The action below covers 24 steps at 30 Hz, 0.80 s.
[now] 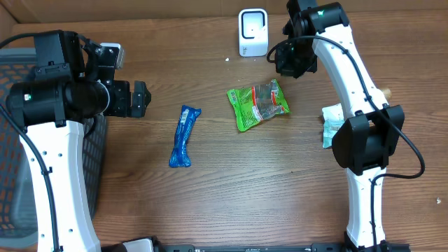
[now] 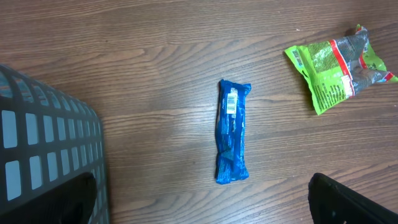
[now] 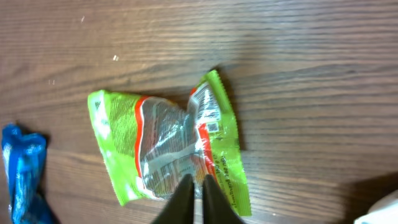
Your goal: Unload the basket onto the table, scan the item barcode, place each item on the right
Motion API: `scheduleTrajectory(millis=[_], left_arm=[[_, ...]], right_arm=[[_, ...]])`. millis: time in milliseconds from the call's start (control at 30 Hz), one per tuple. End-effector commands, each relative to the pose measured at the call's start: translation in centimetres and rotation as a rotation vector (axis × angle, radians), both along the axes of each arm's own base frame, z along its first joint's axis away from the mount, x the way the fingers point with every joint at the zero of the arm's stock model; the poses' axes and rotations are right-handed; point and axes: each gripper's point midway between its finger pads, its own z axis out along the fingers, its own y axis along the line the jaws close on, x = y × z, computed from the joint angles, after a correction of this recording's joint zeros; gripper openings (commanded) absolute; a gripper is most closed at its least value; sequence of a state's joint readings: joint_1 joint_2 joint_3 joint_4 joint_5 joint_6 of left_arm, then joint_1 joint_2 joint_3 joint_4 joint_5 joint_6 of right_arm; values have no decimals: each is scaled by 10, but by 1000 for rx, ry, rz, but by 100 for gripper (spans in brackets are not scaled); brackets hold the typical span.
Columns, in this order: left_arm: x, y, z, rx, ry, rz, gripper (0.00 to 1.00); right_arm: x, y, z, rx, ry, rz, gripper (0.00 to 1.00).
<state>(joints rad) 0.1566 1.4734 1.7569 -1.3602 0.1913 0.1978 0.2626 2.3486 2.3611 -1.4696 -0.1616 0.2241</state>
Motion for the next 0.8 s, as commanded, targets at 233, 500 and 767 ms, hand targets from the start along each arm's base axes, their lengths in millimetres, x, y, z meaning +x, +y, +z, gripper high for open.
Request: scheduleTrajectory(millis=[233, 500, 767], left_arm=[[2, -1, 1, -4, -7, -8, 100], [2, -1, 1, -4, -7, -8, 100], [2, -1, 1, -4, -7, -8, 100]], right_arm=[[-9, 26, -55, 77, 59, 33, 4], [-6, 44, -68, 123, 22, 97, 4], [-4, 48, -86, 124, -1, 115, 4]])
